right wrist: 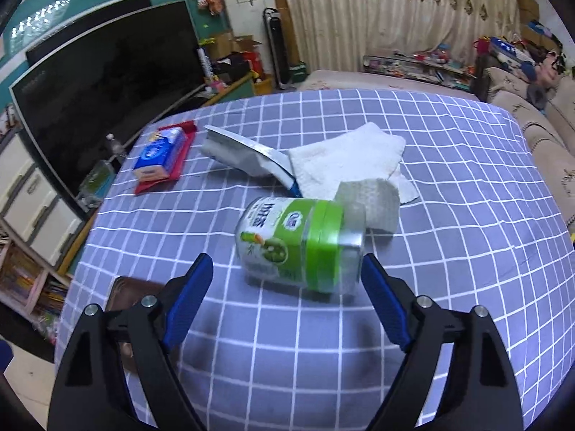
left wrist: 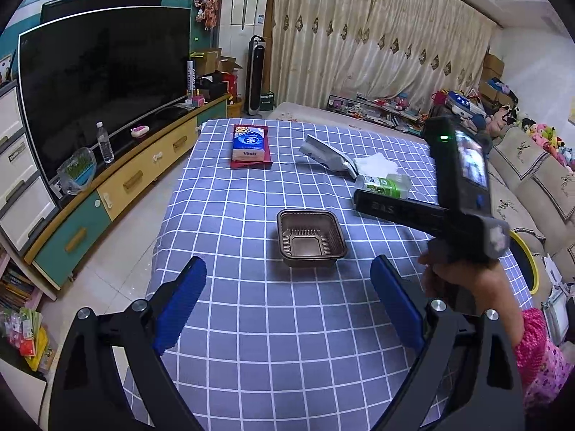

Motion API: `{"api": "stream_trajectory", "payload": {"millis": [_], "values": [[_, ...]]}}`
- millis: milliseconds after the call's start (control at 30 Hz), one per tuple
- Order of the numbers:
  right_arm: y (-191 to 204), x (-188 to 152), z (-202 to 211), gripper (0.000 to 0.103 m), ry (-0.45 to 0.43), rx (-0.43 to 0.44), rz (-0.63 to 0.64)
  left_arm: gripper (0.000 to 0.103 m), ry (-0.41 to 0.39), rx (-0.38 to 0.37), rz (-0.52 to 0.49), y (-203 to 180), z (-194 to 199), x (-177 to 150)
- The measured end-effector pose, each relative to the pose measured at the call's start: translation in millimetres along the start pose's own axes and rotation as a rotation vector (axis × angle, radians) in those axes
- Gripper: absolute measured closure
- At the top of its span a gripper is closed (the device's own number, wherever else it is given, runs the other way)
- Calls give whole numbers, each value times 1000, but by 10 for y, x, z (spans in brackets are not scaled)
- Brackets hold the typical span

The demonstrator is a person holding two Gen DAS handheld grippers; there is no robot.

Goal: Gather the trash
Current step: 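Move the right gripper toward the green-lidded jar on the table, then grasp the green-lidded jar, carry it to the yellow bin, open right gripper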

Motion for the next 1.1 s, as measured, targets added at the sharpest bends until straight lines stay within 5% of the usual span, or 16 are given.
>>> {"api": "stream_trajectory", "payload": {"millis": [167,267,633,933,1100], "values": [[-84,-14,-93,23,11,-23,6,12,-2,-7,-1,1,-5,-2],[-67,-50,-122,31,17,-21,24,12,9,-9,13,9,-41,-27],[-204,-232,448,32,17,138,36,12,31,-16,-12,-159,-172,-24],[-1071,-347,903,32,-27,99,-48,12,64,-37,-42,-443,-403,21],[-1882,-274,1212,32,-105,-17,-121,12,70,-31,-57,-592,-526,59]]}}
Point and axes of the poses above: each gripper's, at about its wrist camera, not at the fingertips, and z roughly against the way its jaws point, y to its left, x to its top, the point moved 7 cm from there along -z, roughly the way its jaws point, and after that the axes turned 5 degrees about -z, right-handed, at the moved point
